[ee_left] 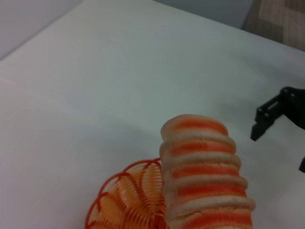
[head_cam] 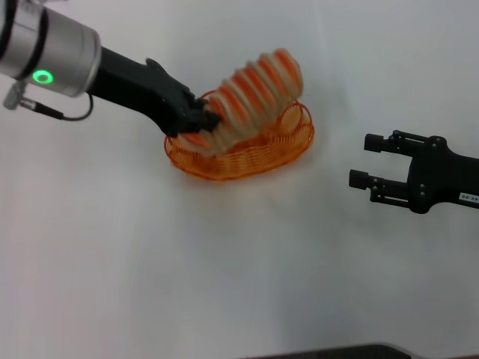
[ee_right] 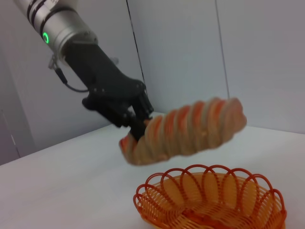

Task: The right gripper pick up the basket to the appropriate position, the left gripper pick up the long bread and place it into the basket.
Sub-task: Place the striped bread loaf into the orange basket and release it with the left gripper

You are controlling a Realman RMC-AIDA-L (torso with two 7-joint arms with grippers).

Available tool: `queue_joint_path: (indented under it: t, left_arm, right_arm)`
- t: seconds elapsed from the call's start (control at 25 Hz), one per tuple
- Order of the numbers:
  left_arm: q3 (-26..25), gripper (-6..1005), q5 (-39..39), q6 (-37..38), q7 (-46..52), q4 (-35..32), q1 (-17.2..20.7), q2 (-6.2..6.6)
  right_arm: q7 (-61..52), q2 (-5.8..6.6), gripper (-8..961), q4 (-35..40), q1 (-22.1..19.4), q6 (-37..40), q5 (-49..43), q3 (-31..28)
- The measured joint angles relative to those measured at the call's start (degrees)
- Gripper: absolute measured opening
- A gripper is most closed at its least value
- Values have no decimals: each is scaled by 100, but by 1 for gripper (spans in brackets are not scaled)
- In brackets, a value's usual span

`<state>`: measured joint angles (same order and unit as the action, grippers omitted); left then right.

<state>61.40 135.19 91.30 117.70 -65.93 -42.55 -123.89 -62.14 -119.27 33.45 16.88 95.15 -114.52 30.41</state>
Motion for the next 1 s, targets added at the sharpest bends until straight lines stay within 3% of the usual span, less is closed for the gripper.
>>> queue_joint_path:
  t: [0.24,0.48,1.0]
  left_arm:
    - [455,166,-81,-349,-136,357,18,-8]
    - [529,152,-171,-640,-90,533,40,-17]
    - [491,307,-311,-959,80,663,188,-21]
  right_arm:
    - [0,0,745,-6,0,0,0,0]
    - [0,5,745,-6,26,0,0,-1]
    - [0,10,745,-6,69,-14,0,-7]
